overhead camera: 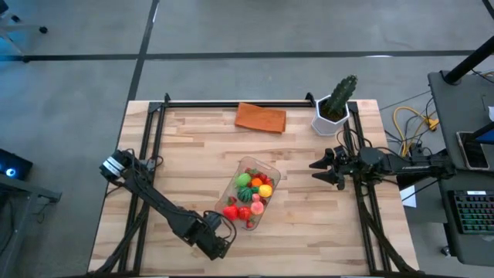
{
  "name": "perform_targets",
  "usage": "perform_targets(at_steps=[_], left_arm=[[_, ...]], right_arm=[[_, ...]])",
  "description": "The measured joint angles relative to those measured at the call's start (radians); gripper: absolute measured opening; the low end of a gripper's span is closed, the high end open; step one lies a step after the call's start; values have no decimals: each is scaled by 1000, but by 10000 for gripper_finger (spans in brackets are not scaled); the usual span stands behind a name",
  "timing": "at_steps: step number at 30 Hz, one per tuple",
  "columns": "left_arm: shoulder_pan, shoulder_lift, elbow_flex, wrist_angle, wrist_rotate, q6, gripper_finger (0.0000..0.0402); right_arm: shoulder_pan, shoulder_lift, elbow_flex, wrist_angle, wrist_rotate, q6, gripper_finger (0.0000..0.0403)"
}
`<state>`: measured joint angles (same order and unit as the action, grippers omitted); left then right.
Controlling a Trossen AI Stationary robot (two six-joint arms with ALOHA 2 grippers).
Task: Pick and placing Produce into tupperware
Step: Put the strawberry into the transparent bin
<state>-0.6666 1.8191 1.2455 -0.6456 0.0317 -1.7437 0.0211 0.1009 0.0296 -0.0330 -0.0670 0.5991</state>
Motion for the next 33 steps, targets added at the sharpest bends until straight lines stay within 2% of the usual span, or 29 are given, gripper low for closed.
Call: perform_targets(at_steps=[9,19,22,29,33], left_arm=[[0,46,-1,76,1,70,233],[0,88,15,72,23,75,228],[1,88,15,72,22,75,210],[2,88,12,60,16,82,137],[2,85,11,59,14,85,120]], right_arm=[[0,0,0,0,0,0,258],[0,0,0,0,0,0,258],[0,0,0,0,0,0,258],[0,0,0,0,0,0,258],[0,0,0,0,0,0,258]])
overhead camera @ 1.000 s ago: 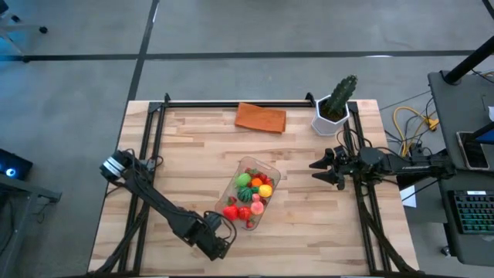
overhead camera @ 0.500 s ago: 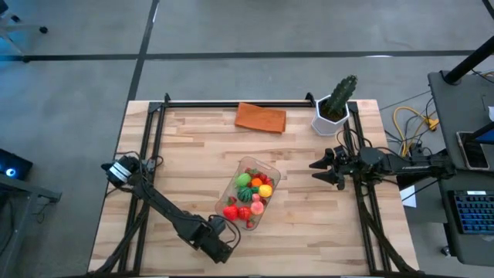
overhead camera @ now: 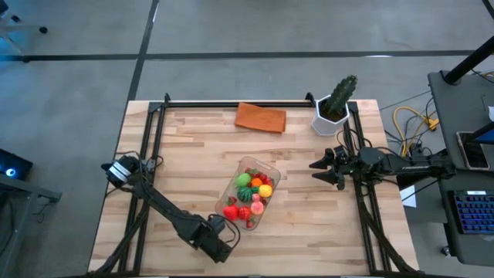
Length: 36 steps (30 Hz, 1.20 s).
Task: Pick and placing Produce into tupperware
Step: Put the strawberry into the transparent bin, then return to Home Position
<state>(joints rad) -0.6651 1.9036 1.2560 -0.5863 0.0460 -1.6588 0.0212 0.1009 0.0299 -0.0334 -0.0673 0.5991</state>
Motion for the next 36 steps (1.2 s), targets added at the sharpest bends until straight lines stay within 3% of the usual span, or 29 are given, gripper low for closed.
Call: perform_targets(at_steps=[6,10,14,17,20,23,31,36], left_arm=[[-5,-97,45,-5,-15,80,123],[-8,-220,90,-21,-165,219,123],[27,-315,111,-100,-417,511,123],[88,-336,97,-114,-489,799,123],[174,-339,93,-107,-464,987,132],[265,-303,89,-99,-363,1090,152],[386,-251,77,-114,-206,1030,246],[391,-320,107,-114,-154,1028,291]], right_arm=[[0,0,0,0,0,0,258],[0,0,0,0,0,0,258],[0,0,0,0,0,0,258],[0,0,0,0,0,0,258],[0,0,0,0,0,0,258],[0,0,0,0,0,0,258],[0,0,0,0,0,0,258],[0,0,0,0,0,0,258]])
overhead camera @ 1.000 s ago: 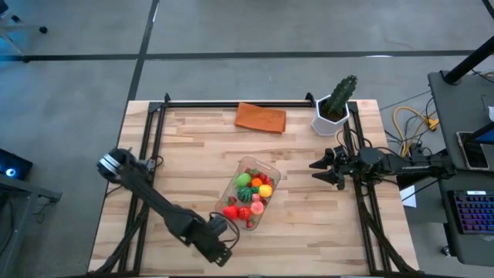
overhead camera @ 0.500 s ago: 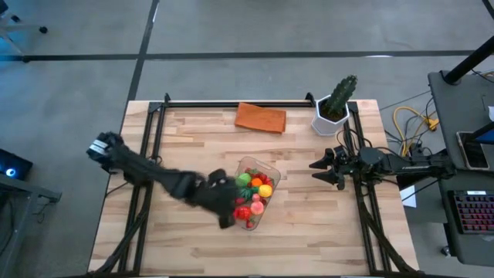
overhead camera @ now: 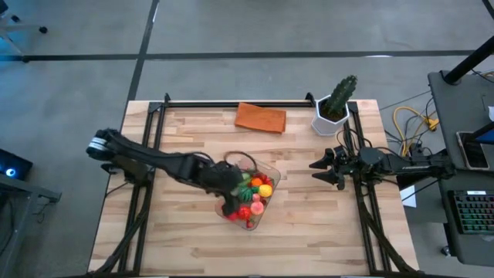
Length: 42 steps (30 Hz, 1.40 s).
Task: Pick and placing Produce into tupperware
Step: Return to Home Position
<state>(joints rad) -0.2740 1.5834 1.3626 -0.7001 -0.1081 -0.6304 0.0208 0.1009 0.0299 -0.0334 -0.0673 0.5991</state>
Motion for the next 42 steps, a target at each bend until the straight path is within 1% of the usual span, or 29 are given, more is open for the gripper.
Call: perform_targets(at_steps=[2,4,5,6,8,9,12,14,15,17,20,22,23,26,29,31,34,36,38,42], left_arm=[[0,-58,2,4,16,-26,296],[-2,-112,1,5,17,-85,298],[-8,-138,-3,18,16,-79,299],[-24,-168,-11,43,9,-32,299],[-74,-219,-38,110,-66,76,299],[-96,-247,-58,114,-127,88,299],[-122,-340,-159,43,-266,52,299],[-108,-417,-260,75,-319,37,299],[-96,-461,-314,119,-323,45,299],[-60,-555,-427,268,-275,85,299],[26,-670,-597,526,-138,179,299],[96,-731,-691,623,-81,214,299],[126,-763,-724,630,-57,218,299],[197,-872,-799,608,-3,235,300],[229,-988,-822,481,19,252,300],[243,-1060,-822,379,-7,262,300],[247,-1144,-827,272,-94,249,300],[247,-1202,-844,267,-134,247,300],[247,-1282,-861,275,-135,263,300],[247,-1403,-917,269,-136,293,300]], right_arm=[[0,0,0,0,0,0,258],[0,0,0,0,0,0,258],[0,0,0,0,0,0,258],[0,0,0,0,0,0,258],[0,0,0,0,0,0,258],[0,0,0,0,0,0,258],[0,0,0,0,0,0,258],[0,0,0,0,0,0,258],[0,0,0,0,0,0,258],[0,0,0,0,0,0,258],[0,0,0,0,0,0,258],[0,0,0,0,0,0,258],[0,0,0,0,0,0,258],[0,0,0,0,0,0,258],[0,0,0,0,0,0,258],[0,0,0,0,0,0,258],[0,0,0,0,0,0,258],[0,0,0,0,0,0,258],[0,0,0,0,0,0,258],[0,0,0,0,0,0,258]])
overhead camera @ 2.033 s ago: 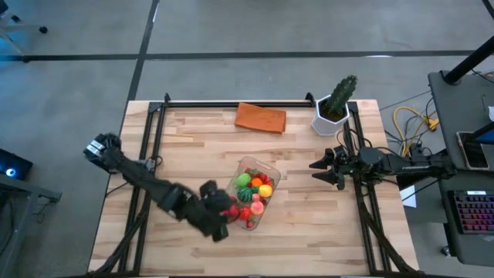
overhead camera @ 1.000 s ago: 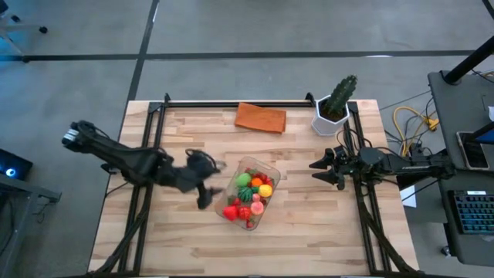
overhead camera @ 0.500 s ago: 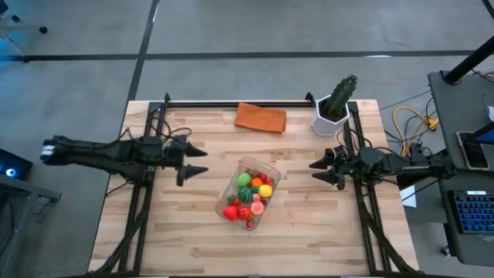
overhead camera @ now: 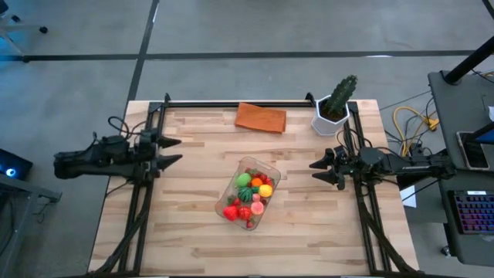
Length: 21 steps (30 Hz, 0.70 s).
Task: Pick and placing Produce into tupperware
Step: Return to Home Position
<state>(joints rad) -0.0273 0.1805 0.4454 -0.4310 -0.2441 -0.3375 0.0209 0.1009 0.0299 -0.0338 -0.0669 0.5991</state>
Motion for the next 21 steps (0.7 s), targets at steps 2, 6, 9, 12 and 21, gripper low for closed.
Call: perform_targets(at_steps=[2,6,9,12,21], left_arm=[[0,-66,-43,-11,4,7,300],[0,-166,-109,4,3,5,300],[0,-139,-118,-9,7,5,300],[0,-95,-126,33,-4,3,300],[0,-153,-226,88,-15,3,300]], right_arm=[[0,0,0,0,0,0,258],[0,1,0,0,0,0,258],[0,1,0,1,0,0,258],[0,-2,0,1,5,0,258],[0,1,0,-4,11,0,258]])
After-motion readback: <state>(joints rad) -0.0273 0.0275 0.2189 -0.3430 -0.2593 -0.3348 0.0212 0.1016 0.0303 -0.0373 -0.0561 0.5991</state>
